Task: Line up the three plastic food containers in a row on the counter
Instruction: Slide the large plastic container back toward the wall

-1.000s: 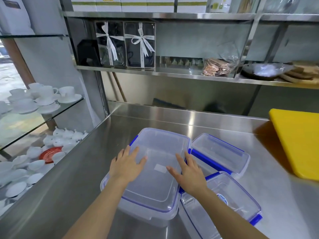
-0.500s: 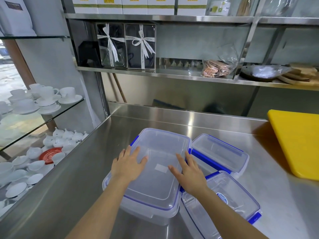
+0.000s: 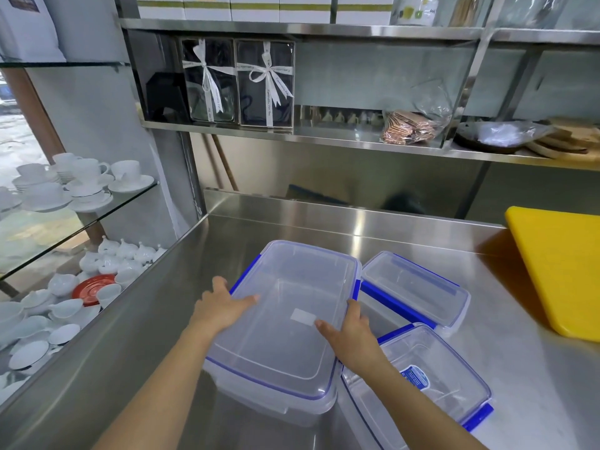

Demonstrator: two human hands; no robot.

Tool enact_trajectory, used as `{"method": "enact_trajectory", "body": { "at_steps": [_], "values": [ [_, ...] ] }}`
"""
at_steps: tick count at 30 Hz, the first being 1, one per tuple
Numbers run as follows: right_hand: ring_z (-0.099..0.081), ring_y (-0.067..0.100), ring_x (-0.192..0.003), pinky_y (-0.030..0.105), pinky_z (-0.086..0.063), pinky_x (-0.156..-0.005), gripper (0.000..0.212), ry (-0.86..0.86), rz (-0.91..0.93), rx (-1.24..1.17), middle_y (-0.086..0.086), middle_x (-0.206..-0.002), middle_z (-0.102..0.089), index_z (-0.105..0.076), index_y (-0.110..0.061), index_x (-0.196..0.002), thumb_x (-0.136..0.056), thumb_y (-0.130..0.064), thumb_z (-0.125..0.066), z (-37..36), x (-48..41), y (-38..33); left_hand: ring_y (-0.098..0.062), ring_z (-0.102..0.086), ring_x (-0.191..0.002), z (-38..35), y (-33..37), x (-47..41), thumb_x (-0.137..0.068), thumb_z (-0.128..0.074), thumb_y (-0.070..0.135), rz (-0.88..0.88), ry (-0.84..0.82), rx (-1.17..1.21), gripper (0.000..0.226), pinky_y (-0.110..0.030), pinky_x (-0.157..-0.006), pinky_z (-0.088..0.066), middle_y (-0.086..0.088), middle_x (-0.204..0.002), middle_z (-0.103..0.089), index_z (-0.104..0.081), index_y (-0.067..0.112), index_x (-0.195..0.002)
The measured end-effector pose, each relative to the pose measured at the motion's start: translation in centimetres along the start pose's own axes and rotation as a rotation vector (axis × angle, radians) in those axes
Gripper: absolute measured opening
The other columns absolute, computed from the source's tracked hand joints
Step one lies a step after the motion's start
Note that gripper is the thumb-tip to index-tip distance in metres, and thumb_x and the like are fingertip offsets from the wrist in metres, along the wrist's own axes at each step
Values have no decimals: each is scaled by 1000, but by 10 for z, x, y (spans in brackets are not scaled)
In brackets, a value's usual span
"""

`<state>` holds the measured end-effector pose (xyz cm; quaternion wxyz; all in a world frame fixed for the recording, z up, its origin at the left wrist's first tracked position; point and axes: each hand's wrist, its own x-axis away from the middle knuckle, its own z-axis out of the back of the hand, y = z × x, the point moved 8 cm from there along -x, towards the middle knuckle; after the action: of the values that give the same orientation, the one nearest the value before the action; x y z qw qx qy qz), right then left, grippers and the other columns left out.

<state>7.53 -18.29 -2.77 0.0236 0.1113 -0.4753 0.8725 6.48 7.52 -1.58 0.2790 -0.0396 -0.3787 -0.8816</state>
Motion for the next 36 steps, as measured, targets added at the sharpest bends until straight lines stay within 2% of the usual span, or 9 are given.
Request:
{"method": "enact_trajectory", "body": {
  "at_steps": [4, 9, 12, 14, 16, 19, 21, 27, 36],
  "values": [
    [-53, 27, -114, 49, -52, -92, 59, 3, 0, -121, 10, -129, -48, -34, -19, -126, -80, -31, -68, 0, -13, -2, -25, -61, -90, 4, -14, 1, -77, -66, 50, -15, -20, 147, 52, -40, -78, -51, -10, -110, -58, -42, 14, -107],
    [-60, 24, -99, 44, -53, -85, 42, 74, 12, -86, 9, -115, -58, -41, -17, -110, -81, -30, -68, 7, -39, -19, -26, -58, -102, 5, -15, 8, -74, -74, 36, -92, 24, 325, 56, -44, -91, -50, -8, -124, -49, -42, 19, -117],
    [-61, 27, -103, 46, -53, -88, 42, 93, 44, 58, 10, -117, -58, -41, -15, -115, -84, -34, -63, 7, -48, -27, -20, -20, -141, -13, -14, 27, -57, -83, 45, -149, -313, 170, 113, -38, -113, -28, 4, -147, -15, -14, 32, -145],
    [-59, 28, -107, 45, -52, -90, 47, 55, 56, 123, 10, -122, -55, -38, -15, -120, -85, -37, -61, 5, -51, -29, -17, 16, -145, -21, -22, 33, -51, -83, 51, -167, -466, -92, 139, -42, -120, -10, 5, -155, 27, 20, 37, -144],
    [-51, 27, -119, 46, -47, -97, 65, -90, 96, 112, 8, -131, -46, -32, -19, -129, -79, -39, -67, 0, -50, -33, -21, 20, -145, -22, -30, 29, -53, -84, 49, -161, -489, -210, 144, -45, -121, -8, 5, -150, 40, 30, 36, -140],
    [-24, 25, -138, 48, -33, -112, 100, -504, 217, 292, 0, -146, -23, -8, -31, -140, -68, -44, -76, -14, -37, -43, -21, 14, -146, -21, -24, 23, -58, -84, 44, -197, -415, -169, 139, -47, -121, -10, 6, -152, 36, 28, 35, -141],
    [-15, 25, -141, 47, -29, -114, 117, -617, 226, 502, -1, -152, -9, 9, -29, -142, -65, -44, -78, -14, -35, -38, -21, 13, -146, -20, -20, 18, -60, -83, 42, -234, -378, -150, 136, -47, -121, -10, 7, -153, 32, 25, 35, -143],
    [-2, 28, -145, 48, -22, -116, 133, -598, 267, 610, 0, -155, 12, 26, -28, -139, -62, -42, -82, -18, -59, -37, -20, 8, -146, -17, -13, -10, -60, -85, 36, -250, -350, -109, 135, -45, -120, -13, 10, -154, 26, 19, 35, -145],
    [-32, 17, -131, 39, -37, -110, 122, -519, 284, 401, -8, -144, -19, 5, -41, -139, -57, -40, -85, -16, -128, -63, -24, -18, -137, 2, 16, -71, -61, -82, 47, -310, -96, -115, 118, -40, -117, -20, 4, -147, -15, -6, 29, -149]
  ]
}}
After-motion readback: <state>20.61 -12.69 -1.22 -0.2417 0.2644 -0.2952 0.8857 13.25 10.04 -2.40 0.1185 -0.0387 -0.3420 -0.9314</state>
